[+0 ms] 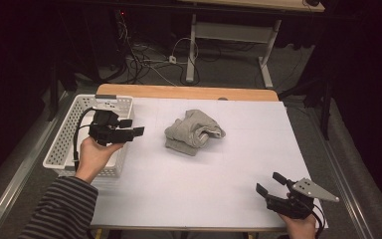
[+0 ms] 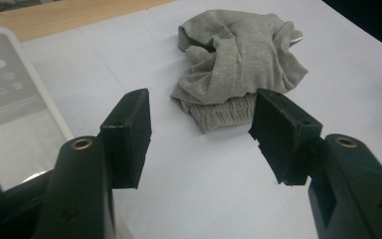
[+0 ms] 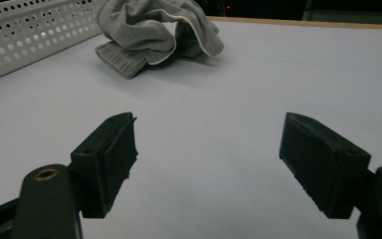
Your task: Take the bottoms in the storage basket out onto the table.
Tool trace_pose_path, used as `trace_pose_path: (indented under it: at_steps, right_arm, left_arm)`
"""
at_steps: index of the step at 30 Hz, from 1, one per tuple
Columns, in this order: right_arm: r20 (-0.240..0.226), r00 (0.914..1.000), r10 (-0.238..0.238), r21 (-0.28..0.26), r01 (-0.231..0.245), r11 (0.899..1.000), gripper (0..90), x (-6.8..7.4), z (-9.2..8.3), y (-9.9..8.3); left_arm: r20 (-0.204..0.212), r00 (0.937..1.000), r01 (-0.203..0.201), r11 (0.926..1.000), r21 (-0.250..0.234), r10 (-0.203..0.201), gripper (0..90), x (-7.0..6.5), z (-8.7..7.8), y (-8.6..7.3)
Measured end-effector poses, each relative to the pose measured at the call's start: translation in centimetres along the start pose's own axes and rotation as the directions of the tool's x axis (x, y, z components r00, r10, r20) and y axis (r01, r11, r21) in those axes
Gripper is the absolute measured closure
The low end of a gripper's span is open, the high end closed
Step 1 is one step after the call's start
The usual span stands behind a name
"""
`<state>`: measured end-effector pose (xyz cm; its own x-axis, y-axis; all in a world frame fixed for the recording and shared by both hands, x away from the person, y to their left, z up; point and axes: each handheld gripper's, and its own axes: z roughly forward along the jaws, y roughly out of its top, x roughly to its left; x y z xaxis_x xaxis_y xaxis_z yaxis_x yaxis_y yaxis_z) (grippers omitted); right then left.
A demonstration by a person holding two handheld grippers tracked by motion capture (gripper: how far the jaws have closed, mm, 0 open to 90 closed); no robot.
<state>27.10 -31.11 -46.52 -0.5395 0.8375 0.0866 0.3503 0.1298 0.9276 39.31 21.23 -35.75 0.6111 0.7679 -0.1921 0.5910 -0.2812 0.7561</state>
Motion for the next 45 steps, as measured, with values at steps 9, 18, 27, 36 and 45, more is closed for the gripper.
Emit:
trace_pose_path:
  at_steps: [9, 18, 27, 36, 45]
  right_arm:
    - [0.0, 1.0, 0.001, 0.0, -0.001, 1.0, 23.2, 0.0, 0.0, 0.0]
    - [0.0, 1.0, 0.002, 0.001, -0.002, 1.0, 23.2, 0.0, 0.0, 0.0]
    - [-0.001, 1.0, 0.004, 0.0, -0.004, 1.0, 23.1, 0.0, 0.0, 0.0]
    - [-0.001, 1.0, 0.005, 0.001, -0.005, 1.0, 23.2, 0.0, 0.0, 0.0]
    - [0.0, 1.0, 0.006, 0.0, -0.006, 1.0, 23.1, 0.0, 0.0, 0.0]
  left_arm:
    - [-0.001, 0.9999, 0.015, 0.9997, -0.021, -0.015, 39.6, 0.4, -1.0, -1.2]
    - [-0.013, 0.9998, 0.013, 0.9993, -0.036, -0.014, 39.5, 0.6, -1.7, -2.1]
    - [-0.012, 0.9998, 0.015, 0.9988, -0.046, -0.015, 39.5, 0.6, -2.3, -3.0]
    - [-0.005, 0.9994, 0.033, 0.9972, -0.067, -0.034, 39.3, 0.9, -2.9, -4.2]
    - [-0.008, 0.9991, 0.042, 0.9952, -0.089, -0.042, 38.4, 1.0, -3.6, -5.2]
